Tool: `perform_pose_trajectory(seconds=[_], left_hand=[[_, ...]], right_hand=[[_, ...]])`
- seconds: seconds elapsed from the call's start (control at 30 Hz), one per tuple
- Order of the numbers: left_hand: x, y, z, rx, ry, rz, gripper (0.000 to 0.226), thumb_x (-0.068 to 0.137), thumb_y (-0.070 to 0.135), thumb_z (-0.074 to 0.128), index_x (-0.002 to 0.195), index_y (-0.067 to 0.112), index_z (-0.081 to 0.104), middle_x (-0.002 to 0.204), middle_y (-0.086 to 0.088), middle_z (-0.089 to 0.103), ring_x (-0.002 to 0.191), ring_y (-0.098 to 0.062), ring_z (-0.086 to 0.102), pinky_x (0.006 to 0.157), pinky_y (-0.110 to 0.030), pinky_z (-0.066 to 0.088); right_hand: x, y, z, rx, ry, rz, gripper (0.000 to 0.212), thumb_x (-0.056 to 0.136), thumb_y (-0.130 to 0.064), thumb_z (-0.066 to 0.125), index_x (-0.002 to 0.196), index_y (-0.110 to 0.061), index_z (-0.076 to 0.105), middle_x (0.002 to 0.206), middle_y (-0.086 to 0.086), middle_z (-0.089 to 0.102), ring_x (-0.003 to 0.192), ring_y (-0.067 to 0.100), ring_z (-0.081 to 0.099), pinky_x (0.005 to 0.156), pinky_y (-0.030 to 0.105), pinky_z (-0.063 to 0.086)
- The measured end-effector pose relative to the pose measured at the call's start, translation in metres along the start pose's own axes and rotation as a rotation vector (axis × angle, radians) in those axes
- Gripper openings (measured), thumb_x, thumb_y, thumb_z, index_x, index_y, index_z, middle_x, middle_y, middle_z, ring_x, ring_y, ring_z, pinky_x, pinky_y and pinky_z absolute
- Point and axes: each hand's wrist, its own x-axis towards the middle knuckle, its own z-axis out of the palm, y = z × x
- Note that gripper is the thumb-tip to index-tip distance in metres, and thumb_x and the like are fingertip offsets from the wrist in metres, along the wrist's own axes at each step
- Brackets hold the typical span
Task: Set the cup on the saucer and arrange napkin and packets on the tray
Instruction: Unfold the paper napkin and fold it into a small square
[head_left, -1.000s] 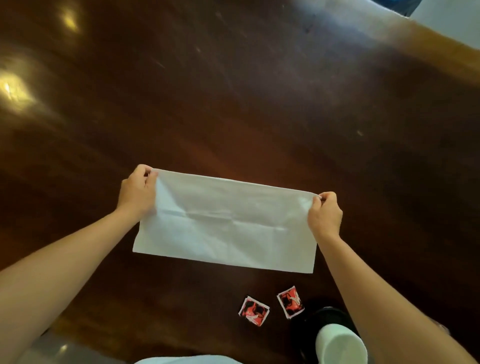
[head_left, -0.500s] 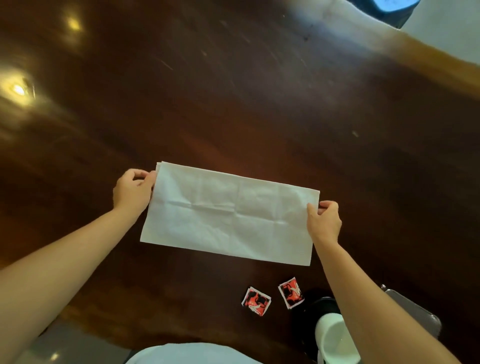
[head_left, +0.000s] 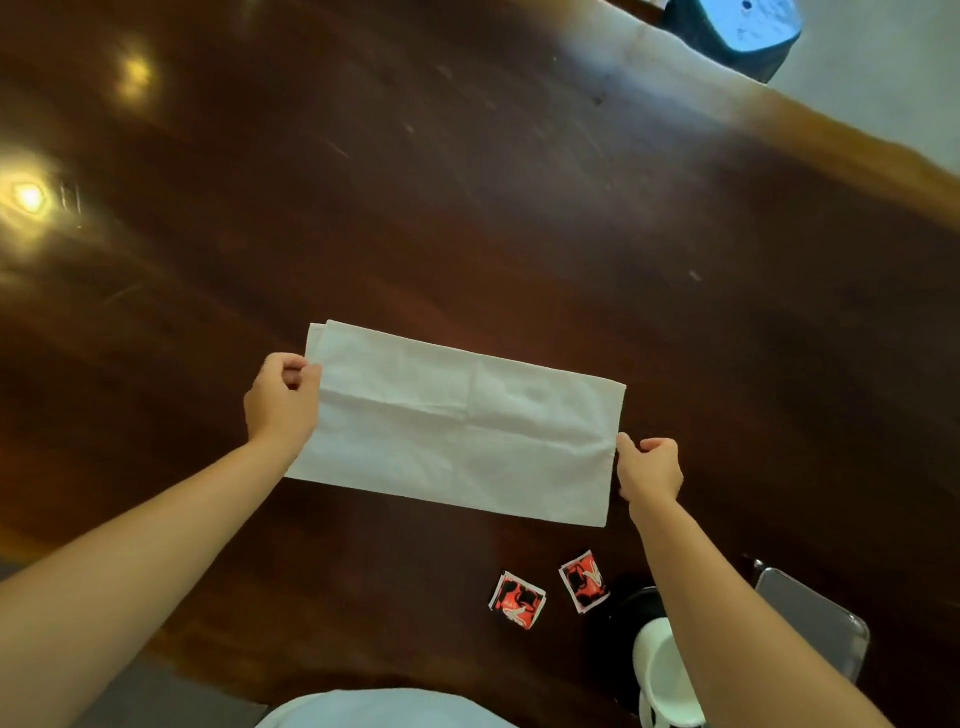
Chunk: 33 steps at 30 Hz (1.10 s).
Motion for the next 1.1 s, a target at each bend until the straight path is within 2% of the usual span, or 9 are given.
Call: perform_pose_trajectory(seconds=[0.1,0.23,0.3,0.4,0.53,0.63,0.8,0.93,1.1], left_hand=[[-0.006,-0.01,0.003,0.155,-0.003,0.073,0.042,0.094,0.032,0.064,0.129,0.013,0.052,0.133,-0.014,0.05,0.113,-0.029,0.051,0.085,-0.037,0.046],[-0.021,-0.03,0.005,0.581,-0.084,0.359,0.065,0.089,0.035,0.069,0.144,0.016,0.039,0.15,-0.019,0.03,0.133,-0.042,0.032,0.101,-0.056,0.04],[-0.03,-0.038,0.008,0.673,-0.116,0.351,0.072,0.088,0.037,0.07,0.147,0.017,0.033,0.153,-0.02,0.024,0.137,-0.043,0.028,0.103,-0.058,0.039],[-0.038,-0.044,0.007,0.563,-0.096,0.281,0.066,0.088,0.03,0.072,0.143,0.013,0.038,0.147,-0.02,0.032,0.129,-0.042,0.035,0.098,-0.052,0.045],[-0.033,-0.037,-0.003,0.147,0.015,0.046,0.044,0.091,0.02,0.069,0.13,0.011,0.05,0.129,-0.013,0.05,0.112,-0.029,0.053,0.088,-0.037,0.046],[-0.027,-0.036,-0.011,0.111,0.041,-0.086,0.031,0.094,0.027,0.065,0.12,0.011,0.057,0.111,-0.007,0.063,0.102,-0.027,0.061,0.078,-0.036,0.048],[-0.008,-0.031,-0.02,0.14,0.031,-0.032,0.026,0.094,0.033,0.064,0.111,0.014,0.062,0.102,-0.004,0.066,0.091,-0.021,0.059,0.072,-0.034,0.046],[0.008,-0.018,-0.017,0.113,-0.021,0.006,0.032,0.095,0.033,0.063,0.119,0.013,0.062,0.114,-0.006,0.064,0.095,-0.019,0.055,0.078,-0.033,0.046],[0.029,-0.001,-0.011,0.127,-0.05,0.071,0.039,0.092,0.029,0.069,0.126,0.012,0.061,0.114,-0.007,0.068,0.104,-0.026,0.062,0.083,-0.037,0.052]], right_hand=[[-0.002,0.013,-0.001,-0.063,-0.061,0.009,0.043,0.091,-0.033,0.069,0.122,-0.013,0.048,0.092,0.006,0.058,0.078,0.021,0.062,0.081,0.047,0.06],[-0.008,0.021,0.0,-0.254,-0.137,-0.081,0.048,0.085,-0.048,0.071,0.115,-0.015,0.051,0.103,0.01,0.064,0.093,0.026,0.065,0.08,0.043,0.058],[-0.015,0.023,0.003,-0.315,-0.193,-0.114,0.048,0.085,-0.048,0.073,0.11,-0.016,0.048,0.103,0.008,0.062,0.096,0.027,0.063,0.079,0.042,0.057],[-0.027,0.025,0.013,-0.318,-0.209,-0.113,0.044,0.086,-0.038,0.074,0.107,-0.014,0.045,0.101,0.009,0.057,0.091,0.026,0.062,0.076,0.043,0.058],[-0.038,0.026,0.018,-0.236,-0.144,-0.086,0.027,0.091,-0.028,0.069,0.101,-0.012,0.05,0.095,0.007,0.058,0.092,0.025,0.057,0.075,0.041,0.05],[-0.038,0.029,0.013,-0.165,-0.143,-0.063,0.016,0.093,-0.024,0.064,0.098,-0.009,0.062,0.088,0.006,0.064,0.093,0.03,0.064,0.081,0.045,0.056],[-0.041,0.033,0.004,-0.102,-0.206,-0.051,0.009,0.095,-0.022,0.062,0.097,-0.014,0.066,0.092,0.009,0.069,0.084,0.024,0.063,0.084,0.049,0.057],[-0.044,0.036,0.003,-0.063,-0.257,-0.03,0.007,0.097,-0.022,0.062,0.097,-0.015,0.063,0.092,0.008,0.065,0.085,0.023,0.057,0.092,0.053,0.053],[-0.038,0.016,0.008,0.001,-0.242,-0.067,0.033,0.092,-0.022,0.068,0.122,-0.012,0.061,0.105,0.005,0.069,0.095,0.025,0.066,0.087,0.048,0.057]])
